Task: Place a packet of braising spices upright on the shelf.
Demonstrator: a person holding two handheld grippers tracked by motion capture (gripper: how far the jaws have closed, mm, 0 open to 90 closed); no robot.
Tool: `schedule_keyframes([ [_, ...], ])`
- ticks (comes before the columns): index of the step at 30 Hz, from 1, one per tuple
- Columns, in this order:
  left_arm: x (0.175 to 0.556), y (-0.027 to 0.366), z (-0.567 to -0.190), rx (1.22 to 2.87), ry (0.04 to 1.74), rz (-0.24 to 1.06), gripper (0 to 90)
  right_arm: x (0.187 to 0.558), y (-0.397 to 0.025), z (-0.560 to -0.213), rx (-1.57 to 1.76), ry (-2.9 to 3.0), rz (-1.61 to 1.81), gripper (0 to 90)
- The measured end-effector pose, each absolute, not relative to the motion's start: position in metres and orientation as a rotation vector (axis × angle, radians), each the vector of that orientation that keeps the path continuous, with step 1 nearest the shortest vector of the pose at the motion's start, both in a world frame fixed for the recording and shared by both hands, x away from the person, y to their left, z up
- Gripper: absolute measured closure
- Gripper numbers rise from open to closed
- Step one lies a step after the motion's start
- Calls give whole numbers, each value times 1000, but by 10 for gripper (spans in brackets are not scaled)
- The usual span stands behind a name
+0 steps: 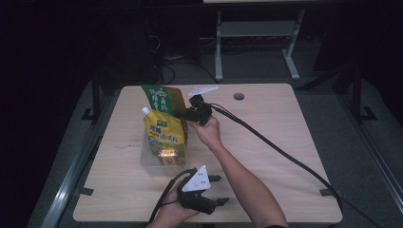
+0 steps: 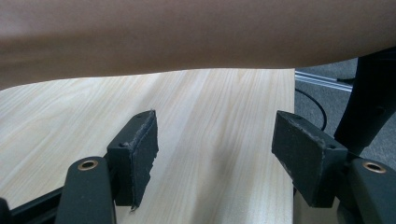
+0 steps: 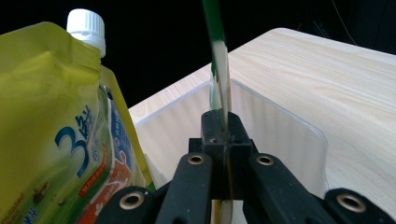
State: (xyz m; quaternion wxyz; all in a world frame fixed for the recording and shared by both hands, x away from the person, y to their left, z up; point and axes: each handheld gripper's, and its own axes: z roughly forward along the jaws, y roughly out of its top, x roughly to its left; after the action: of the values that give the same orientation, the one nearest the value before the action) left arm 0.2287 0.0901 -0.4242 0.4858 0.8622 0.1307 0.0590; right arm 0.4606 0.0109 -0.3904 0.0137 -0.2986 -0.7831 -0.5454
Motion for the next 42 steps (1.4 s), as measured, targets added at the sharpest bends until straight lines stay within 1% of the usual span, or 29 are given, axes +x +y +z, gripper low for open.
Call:
schedule_keyframes([
  [16, 229, 92, -424, 2103, 319, 150, 303, 460, -1, -392, -1011, -2469, -1687, 895],
  [23, 230, 92, -424, 2102, 326, 157, 300, 460, -3, -390, -1013, -2492, -1674, 875],
  [25, 230, 93, -424, 2098, 335, 159, 295, 460, -5, -387, -1016, -2505, -1664, 824],
  [37, 235, 95, -424, 2097, 366, 172, 275, 457, -28, -374, -1010, -2546, -1614, 622],
  [42, 237, 96, -424, 2095, 375, 181, 271, 453, -40, -371, -1013, -2554, -1603, 586],
])
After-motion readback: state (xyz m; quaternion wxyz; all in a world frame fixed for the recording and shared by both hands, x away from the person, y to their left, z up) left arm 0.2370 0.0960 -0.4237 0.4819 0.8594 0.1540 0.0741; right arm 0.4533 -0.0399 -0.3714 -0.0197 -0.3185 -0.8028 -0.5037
